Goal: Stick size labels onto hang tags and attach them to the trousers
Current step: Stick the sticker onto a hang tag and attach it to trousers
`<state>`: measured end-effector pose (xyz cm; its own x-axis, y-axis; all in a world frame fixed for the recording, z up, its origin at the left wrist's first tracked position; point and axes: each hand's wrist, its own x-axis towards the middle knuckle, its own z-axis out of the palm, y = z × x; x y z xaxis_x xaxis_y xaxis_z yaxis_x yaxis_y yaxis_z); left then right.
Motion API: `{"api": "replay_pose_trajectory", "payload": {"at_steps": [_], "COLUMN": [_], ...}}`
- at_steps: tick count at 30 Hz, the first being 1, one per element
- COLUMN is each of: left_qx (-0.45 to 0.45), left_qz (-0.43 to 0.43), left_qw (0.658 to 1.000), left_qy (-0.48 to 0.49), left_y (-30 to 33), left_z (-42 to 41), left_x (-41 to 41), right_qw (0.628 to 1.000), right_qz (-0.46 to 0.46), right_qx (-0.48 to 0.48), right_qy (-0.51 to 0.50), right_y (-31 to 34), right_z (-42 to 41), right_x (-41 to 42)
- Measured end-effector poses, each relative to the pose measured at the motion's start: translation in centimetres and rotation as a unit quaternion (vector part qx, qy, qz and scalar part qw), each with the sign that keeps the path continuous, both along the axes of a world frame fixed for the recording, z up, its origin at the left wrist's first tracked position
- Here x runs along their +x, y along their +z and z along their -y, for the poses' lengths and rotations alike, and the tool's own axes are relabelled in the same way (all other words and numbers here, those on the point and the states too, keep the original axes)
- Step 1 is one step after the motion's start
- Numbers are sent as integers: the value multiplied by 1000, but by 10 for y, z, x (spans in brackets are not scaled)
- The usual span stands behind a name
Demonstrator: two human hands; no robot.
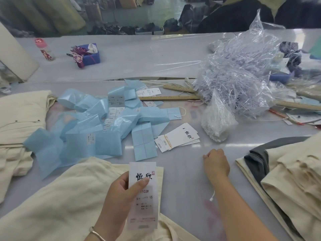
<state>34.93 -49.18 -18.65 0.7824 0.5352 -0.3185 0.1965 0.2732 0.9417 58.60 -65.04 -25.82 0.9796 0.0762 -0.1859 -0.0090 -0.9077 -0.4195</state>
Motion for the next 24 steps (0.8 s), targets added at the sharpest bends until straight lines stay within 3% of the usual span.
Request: {"api": "replay_pose_trajectory", "payload": {"at_steps": [2, 5, 9, 11, 13, 20, 24], "left_qx": [24, 58, 108, 154, 198, 253, 263], "left_qz": [-1, 16, 34, 44, 61, 114, 136], "left_qw": [1000, 998, 993, 987, 978, 959, 953], "left_qy": [3, -5, -20, -23, -35, -64, -69], "left_y": [5, 12, 19, 21, 23, 37, 42], "left_z": [2, 6, 11, 14, 17, 22, 24], "left_x": [-3, -9, -17, -24, -32, -64, -81], "right_qw": [994, 935, 853, 839, 848, 904, 912], "right_qz": [-3, -30, -87, -106, -87, 85, 164], "right_qx": [111, 351, 492, 498, 480, 383, 344], "right_qy": [11, 41, 149, 194, 209, 171, 150], "right_y": [10, 45, 99, 115, 124, 129, 131], "right_z": [4, 11, 14, 9, 3, -11, -17], "right_x": [-11, -51, -121, -151, -175, -226, -249]}}
